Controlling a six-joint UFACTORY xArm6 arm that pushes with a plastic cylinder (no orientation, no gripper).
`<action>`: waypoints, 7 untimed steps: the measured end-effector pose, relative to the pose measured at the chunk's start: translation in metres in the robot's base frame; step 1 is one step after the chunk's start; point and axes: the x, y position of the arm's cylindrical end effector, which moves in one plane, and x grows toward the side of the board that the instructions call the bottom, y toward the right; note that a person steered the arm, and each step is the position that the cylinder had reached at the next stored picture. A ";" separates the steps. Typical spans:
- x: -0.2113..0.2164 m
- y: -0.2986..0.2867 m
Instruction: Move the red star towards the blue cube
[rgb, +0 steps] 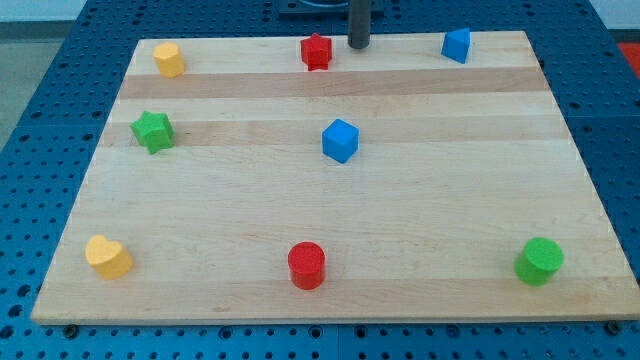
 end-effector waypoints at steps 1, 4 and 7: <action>-0.011 -0.039; 0.012 -0.067; 0.029 -0.067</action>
